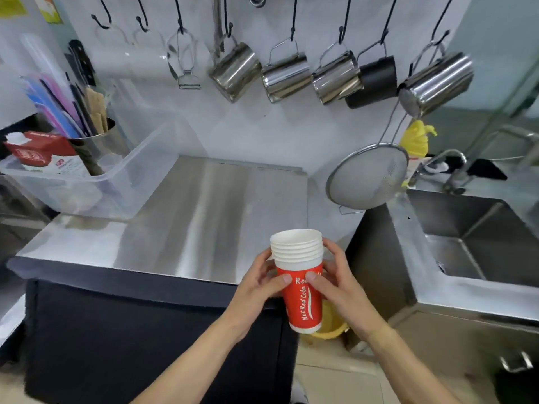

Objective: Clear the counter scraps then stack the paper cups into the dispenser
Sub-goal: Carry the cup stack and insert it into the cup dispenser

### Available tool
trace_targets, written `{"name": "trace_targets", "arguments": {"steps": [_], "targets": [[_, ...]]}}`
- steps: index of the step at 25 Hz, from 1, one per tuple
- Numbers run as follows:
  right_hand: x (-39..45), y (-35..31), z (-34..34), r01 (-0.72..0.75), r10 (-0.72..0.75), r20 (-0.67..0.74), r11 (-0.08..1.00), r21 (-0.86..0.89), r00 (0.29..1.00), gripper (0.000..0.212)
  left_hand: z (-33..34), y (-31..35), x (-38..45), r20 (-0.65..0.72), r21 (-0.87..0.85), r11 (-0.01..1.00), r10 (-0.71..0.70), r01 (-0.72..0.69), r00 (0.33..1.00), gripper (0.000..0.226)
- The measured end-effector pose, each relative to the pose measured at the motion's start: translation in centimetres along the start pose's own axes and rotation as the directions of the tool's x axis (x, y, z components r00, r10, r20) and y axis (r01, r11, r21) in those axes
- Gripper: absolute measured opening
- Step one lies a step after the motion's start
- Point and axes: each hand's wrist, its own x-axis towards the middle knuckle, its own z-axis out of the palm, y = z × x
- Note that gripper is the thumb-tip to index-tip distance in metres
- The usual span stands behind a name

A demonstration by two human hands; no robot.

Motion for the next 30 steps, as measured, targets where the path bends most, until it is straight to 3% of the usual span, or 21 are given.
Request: {"name": "trace_targets", "arguments": {"steps": [6,14,21,26,30], "targets": [[-8.0,2.3,-2.5,0.008,0.006,-0.32,0.999,0.045,0.947,0.066,4.6,-1.6,-0.4,0.267,0.109,0.992,-0.087,0.059,0.96,0.073],[-17.1,3.9,-5.8,0.035,0.043,-0.597,0.993,0.117,0.801,0.067,12.7,-3.4,-0.9,0.529,0.197,0.976,-0.19,0.098,0.827,0.059],[-24.0,4.3,-11.0,0.06,0.072,-0.729,0.986,0.153,0.681,0.071,22.3,-4.7,-0.9,0.67,0.253,0.963,-0.244,0.094,0.701,0.083],[-28.5,4.9,-16.5,0.062,0.086,-0.779,0.985,0.158,0.621,0.071,30.2,-6.5,-0.9,0.724,0.287,0.956,-0.26,0.065,0.639,0.074],[-32.2,5.5,-22.3,0.048,0.095,-0.791,0.987,0.155,0.604,0.072,37.4,-7.7,-1.0,0.755,0.298,0.954,-0.257,0.033,0.604,0.079]]}}
